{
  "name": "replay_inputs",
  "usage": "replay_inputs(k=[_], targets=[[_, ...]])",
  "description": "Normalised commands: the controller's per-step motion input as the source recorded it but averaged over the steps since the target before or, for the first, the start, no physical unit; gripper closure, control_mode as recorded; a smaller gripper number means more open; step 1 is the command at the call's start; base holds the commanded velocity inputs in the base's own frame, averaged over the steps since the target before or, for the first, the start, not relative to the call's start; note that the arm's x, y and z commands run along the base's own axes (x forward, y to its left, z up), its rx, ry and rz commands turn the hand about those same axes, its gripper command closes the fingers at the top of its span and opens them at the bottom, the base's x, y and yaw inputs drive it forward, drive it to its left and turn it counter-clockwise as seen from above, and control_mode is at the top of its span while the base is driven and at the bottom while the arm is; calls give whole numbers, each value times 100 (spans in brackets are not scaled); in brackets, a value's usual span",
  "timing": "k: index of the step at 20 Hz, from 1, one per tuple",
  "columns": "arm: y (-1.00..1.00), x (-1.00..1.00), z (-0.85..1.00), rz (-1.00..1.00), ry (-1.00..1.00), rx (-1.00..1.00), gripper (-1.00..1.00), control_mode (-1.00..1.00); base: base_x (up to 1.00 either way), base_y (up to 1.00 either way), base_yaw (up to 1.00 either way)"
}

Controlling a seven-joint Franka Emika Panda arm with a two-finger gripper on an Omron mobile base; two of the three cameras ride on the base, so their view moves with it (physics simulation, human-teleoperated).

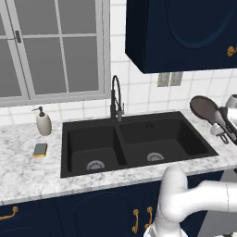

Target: Pick the pan and sponge and place them into the sink. Then turn on the water.

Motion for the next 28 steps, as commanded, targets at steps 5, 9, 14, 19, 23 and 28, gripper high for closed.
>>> replay_inputs(k=[5,9,14,19,23,28], targets=[[64,-86,40,3,9,-15,100,-100,0,0,0],[75,-60,32,14,4,-10,100,-100,0,0,0],[75,-20,10,11,3,0,100,-100,0,0,0],[57,23,19,13,10,1,100,-100,0,0,0],[34,54,13,25,5,3,100,-100,0,0,0],[32,59,0,29,0,1,100,-100,0,0,0]])
